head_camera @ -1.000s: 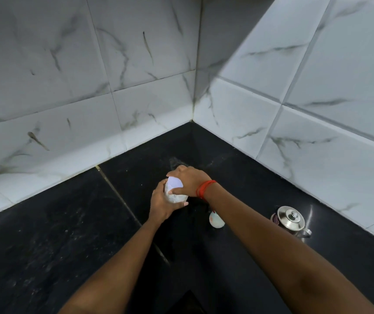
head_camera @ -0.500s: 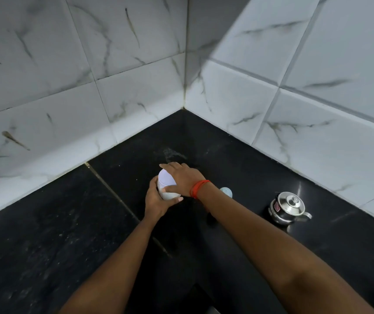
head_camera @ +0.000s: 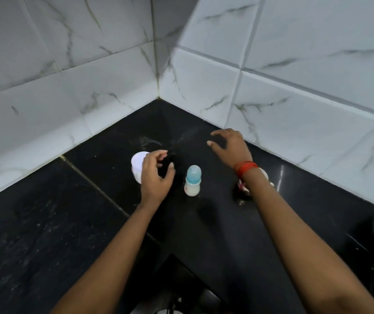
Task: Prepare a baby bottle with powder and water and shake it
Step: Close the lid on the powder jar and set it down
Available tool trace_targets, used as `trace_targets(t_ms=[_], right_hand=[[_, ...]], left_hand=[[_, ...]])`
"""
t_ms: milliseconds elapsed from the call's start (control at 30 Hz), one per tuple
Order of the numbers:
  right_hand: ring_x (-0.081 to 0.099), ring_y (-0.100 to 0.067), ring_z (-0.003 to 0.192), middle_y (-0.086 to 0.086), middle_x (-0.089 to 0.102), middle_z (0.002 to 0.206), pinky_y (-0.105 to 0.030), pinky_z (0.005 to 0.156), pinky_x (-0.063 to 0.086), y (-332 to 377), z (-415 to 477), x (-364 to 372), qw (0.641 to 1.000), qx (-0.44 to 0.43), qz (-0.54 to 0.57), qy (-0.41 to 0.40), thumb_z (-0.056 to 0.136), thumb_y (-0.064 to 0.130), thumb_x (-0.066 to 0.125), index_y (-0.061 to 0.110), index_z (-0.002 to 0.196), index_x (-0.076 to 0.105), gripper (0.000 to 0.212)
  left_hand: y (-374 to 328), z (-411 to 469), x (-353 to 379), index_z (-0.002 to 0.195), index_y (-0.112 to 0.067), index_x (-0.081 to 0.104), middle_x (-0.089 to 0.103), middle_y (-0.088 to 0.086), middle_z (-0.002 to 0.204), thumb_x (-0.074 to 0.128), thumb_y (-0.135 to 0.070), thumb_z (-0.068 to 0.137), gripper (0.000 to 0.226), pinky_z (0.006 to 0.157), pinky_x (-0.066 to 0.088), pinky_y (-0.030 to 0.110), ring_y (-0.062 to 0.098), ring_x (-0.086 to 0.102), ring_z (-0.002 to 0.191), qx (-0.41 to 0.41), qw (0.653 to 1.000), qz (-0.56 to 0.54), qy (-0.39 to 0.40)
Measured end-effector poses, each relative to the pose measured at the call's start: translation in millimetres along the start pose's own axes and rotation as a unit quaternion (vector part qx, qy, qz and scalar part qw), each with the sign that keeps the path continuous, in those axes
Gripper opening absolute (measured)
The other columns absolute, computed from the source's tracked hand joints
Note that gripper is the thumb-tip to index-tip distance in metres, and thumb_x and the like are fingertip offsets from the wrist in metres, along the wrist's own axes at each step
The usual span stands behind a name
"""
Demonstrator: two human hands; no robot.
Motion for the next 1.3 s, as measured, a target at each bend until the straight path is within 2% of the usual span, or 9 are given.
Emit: trace_targets(t_ms=[100, 167, 300, 400, 500, 667, 1033, 1133, 1300], right_hand=[[0.053, -0.031, 0.120, -0.009, 0.065, 0.123, -0.038, 0.103, 0.044, -53, -14, -39, 0.997, 0.077, -0.021, -0.013, 0.091, 0.039, 0.069, 0.019, 0.122, 0.068, 0.037], [0.054, -0.033, 0.121, -0.012, 0.063, 0.126, -0.039, 0.103, 0.044, -87, -29, -56, 0.990, 0.129, -0.049, 0.000, 0.090, 0.039, 0.070, 0.018, 0.125, 0.066, 0.041], [0.058, -0.030, 0.125, -0.013, 0.061, 0.135, -0.037, 0.107, 0.045, -144, -67, -63, 0.973, 0.214, -0.059, 0.063, 0.088, 0.034, 0.075, 0.014, 0.134, 0.061, 0.052], [0.059, -0.027, 0.126, -0.011, 0.064, 0.134, -0.035, 0.108, 0.045, -174, -93, -61, 0.964, 0.252, -0.044, 0.079, 0.087, 0.030, 0.076, 0.011, 0.133, 0.062, 0.052], [0.064, -0.026, 0.116, -0.009, 0.071, 0.121, -0.034, 0.102, 0.048, -190, -107, -51, 0.958, 0.272, -0.019, 0.085, 0.088, 0.029, 0.076, 0.010, 0.122, 0.069, 0.040], [0.070, -0.025, 0.099, -0.005, 0.077, 0.095, -0.033, 0.091, 0.053, -200, -110, -35, 0.961, 0.267, -0.014, 0.076, 0.089, 0.021, 0.072, 0.016, 0.089, 0.077, 0.007], [0.066, -0.014, 0.078, -0.005, 0.076, 0.083, -0.025, 0.078, 0.049, -150, -47, -44, 0.990, 0.139, 0.005, 0.034, 0.089, 0.021, 0.075, 0.013, 0.091, 0.077, 0.009], [0.063, -0.010, 0.072, -0.003, 0.074, 0.079, -0.023, 0.075, 0.048, -109, -8, -35, 0.995, 0.081, 0.025, 0.046, 0.089, 0.019, 0.074, 0.012, 0.091, 0.076, 0.007], [0.064, -0.008, 0.065, 0.001, 0.069, 0.072, -0.029, 0.079, 0.057, -48, 46, 12, 0.991, 0.018, 0.053, 0.125, 0.089, 0.016, 0.074, 0.010, 0.090, 0.075, 0.006]], left_hand=[[-39, 3, 80, 0.125, -0.019, 0.062, 0.065, 0.000, 0.115, 0.079, -0.017, 0.088, 0.041, 0.088, 0.054, 0.025, 0.008, 0.063, 0.104, 0.006, 0.986, -0.034, 0.164], [-55, -3, 137, 0.134, -0.015, 0.058, 0.062, 0.004, 0.125, 0.083, -0.021, 0.084, 0.056, 0.097, 0.054, 0.031, 0.010, 0.060, 0.112, 0.012, 0.962, 0.004, 0.273], [-65, -17, 223, 0.161, -0.011, 0.027, 0.035, 0.014, 0.163, 0.090, -0.024, 0.076, 0.106, 0.122, 0.034, 0.039, 0.028, 0.038, 0.149, 0.009, 0.873, 0.131, 0.469], [-60, -19, 263, 0.164, -0.008, 0.014, 0.023, 0.015, 0.170, 0.094, -0.023, 0.071, 0.123, 0.125, 0.024, 0.034, 0.028, 0.026, 0.156, 0.003, 0.828, 0.180, 0.532], [-52, -21, 284, 0.163, -0.008, 0.020, 0.029, 0.013, 0.168, 0.098, -0.022, 0.064, 0.127, 0.125, 0.027, 0.034, 0.028, 0.030, 0.154, -0.006, 0.816, 0.186, 0.547], [-54, -21, 295, 0.150, -0.009, 0.049, 0.055, 0.011, 0.148, 0.096, -0.018, 0.066, 0.096, 0.115, 0.040, 0.032, 0.025, 0.053, 0.137, 0.021, 0.835, 0.168, 0.524], [-65, 45, 235, 0.138, -0.015, 0.062, 0.065, 0.005, 0.129, 0.099, -0.032, 0.059, 0.089, 0.105, 0.050, 0.037, 0.021, 0.063, 0.118, 0.012, 0.876, 0.178, 0.448], [-57, 82, 197, 0.141, -0.015, 0.061, 0.060, 0.004, 0.120, 0.099, -0.034, 0.057, 0.094, 0.101, 0.049, 0.032, 0.020, 0.060, 0.112, 0.002, 0.887, 0.206, 0.413], [-16, 124, 133, 0.122, -0.020, 0.068, 0.060, 0.000, 0.113, 0.100, -0.031, 0.053, 0.077, 0.091, 0.055, 0.032, 0.018, 0.063, 0.102, -0.045, 0.888, 0.253, 0.381]])
Point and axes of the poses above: each hand's wrist, its own z-axis towards the middle knuckle, its own x-axis out of the palm, y = z × x, the point moved 6 cm from there along z, towards the middle knuckle
